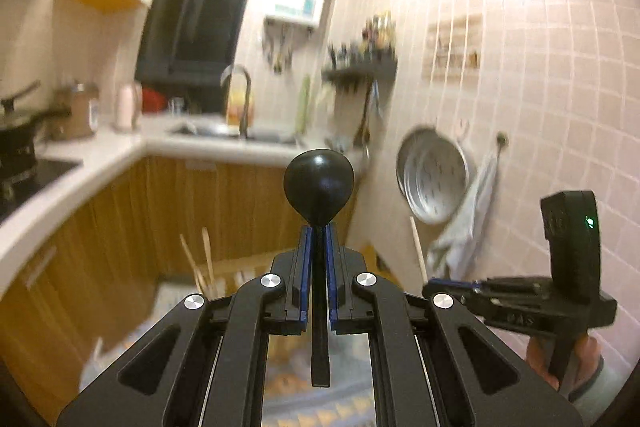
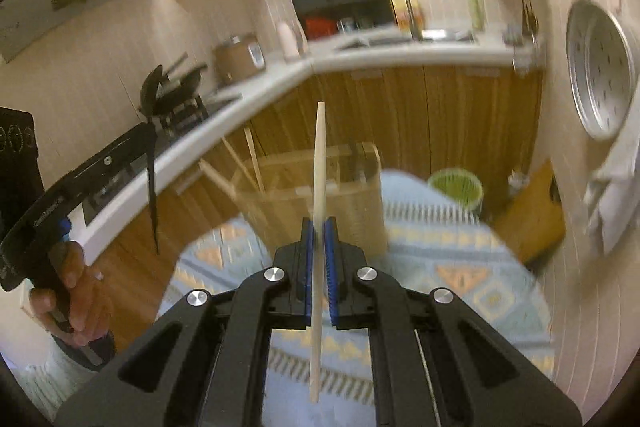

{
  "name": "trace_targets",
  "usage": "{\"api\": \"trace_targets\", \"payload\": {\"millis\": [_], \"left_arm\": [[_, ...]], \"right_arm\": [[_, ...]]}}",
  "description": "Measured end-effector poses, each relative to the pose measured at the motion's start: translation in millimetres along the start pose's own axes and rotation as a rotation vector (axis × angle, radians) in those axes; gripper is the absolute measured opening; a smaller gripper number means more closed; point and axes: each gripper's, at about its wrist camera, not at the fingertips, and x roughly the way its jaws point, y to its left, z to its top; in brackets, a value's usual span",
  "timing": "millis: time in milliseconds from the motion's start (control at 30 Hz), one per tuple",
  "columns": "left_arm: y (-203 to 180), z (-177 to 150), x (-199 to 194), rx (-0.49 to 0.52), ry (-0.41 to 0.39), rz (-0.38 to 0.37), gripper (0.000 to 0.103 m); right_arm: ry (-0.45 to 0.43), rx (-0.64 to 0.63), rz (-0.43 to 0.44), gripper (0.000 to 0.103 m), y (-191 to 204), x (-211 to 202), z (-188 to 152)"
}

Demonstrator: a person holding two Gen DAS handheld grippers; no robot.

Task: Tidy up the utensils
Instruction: 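Carry black spoon and chopstick over the beige basket and open both tools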

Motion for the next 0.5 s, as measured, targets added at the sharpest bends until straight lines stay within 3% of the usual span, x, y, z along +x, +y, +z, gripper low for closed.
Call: {"api": "trace_targets", "payload": {"millis": [100,167,300,500], "left_arm": [[10.1,10.5,3.8,-0.027,-0.11,0.006,0.005],[14.1,11.8,13.9,-0.048,-0.14,0.015,0.005],[20.4,10.0,34.0,-0.061,-0.188,0.026,0.005],[29.4,1.1,58.9,-0.083,-0.21,0.049,0.005]], "right_arm": [[-0.057,-0.029,0.014,0.005,10.0,2.9,17.9],[-0.092,-0.056,-0.003,0.005,17.7,6.7,28.9],[-0.19,-0.082,-0.024,0.005,26.3,10.6,48.8],[-0.251,-0.104,-0.111,0.005,26.9,40.1,74.9]]}}
